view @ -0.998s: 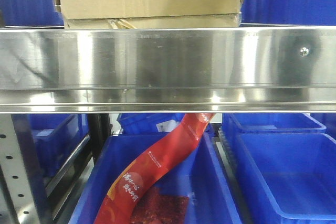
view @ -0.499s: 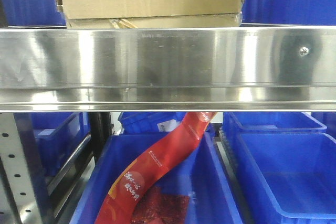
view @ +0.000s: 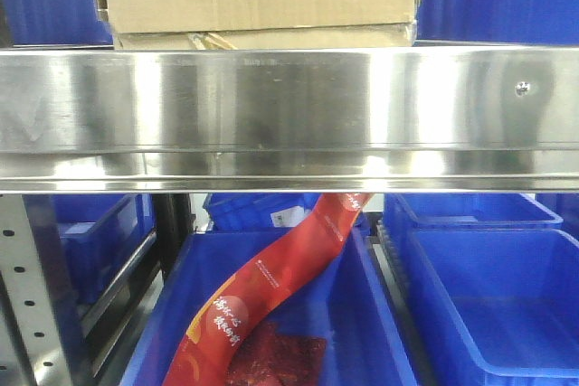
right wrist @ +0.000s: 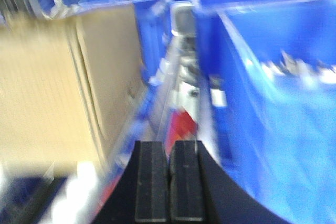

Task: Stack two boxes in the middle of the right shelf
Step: 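Open both grippers and withdraw them from the boxes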

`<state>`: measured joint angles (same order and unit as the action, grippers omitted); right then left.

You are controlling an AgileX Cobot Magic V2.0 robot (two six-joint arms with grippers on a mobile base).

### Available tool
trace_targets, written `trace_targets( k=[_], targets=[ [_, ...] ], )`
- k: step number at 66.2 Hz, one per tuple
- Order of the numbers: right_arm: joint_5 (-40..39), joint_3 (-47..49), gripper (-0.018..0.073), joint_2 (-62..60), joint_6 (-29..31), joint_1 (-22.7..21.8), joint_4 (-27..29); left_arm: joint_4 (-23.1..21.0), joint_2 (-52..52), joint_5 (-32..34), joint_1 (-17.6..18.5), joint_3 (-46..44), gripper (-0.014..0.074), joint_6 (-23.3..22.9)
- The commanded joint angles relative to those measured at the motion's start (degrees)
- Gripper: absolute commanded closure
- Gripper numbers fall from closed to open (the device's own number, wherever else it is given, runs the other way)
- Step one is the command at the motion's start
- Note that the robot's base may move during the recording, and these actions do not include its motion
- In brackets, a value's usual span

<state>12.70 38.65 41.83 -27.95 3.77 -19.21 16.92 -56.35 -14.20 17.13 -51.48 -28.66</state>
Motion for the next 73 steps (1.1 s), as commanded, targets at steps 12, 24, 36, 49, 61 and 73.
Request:
trace_targets(
  k=[12,24,36,49,61,73],
  targets=[
    [-0.42,-10.54,0.0721,-16.23,0.02,-0.38,-1.66,0.09,12.78,6.5,-8.13,12.81,0.0698,-0.5],
    [0.24,-10.81,0.0721,-23.96,0.02,-0.38,-1.66,0.09,19.36,5.74,-9.25,15.47,0.0698,-0.5],
    [-2.0,-10.81,0.0721,-27.27,0.02,-0.38,-1.66,0.09,22.1,6.62,-9.25,15.47,0.0698,-0.5],
    [-4.59,-10.81,0.0721,-27.26,0.02,-0.38,-1.66,0.09,22.32,6.62,-9.25,15.47,0.0698,-0.5],
    [-4.59,-10.81,0.0721,-27.26,0.02,-0.38,-1.66,0.09,22.32,6.62,-9.25,15.47,0.0698,-0.5],
    [-3.25,-11.08,0.0721,-28.92,1.58,-0.24,2.31,0.09,22.32,6.62,-9.25,15.47,0.0698,-0.5]
  ],
)
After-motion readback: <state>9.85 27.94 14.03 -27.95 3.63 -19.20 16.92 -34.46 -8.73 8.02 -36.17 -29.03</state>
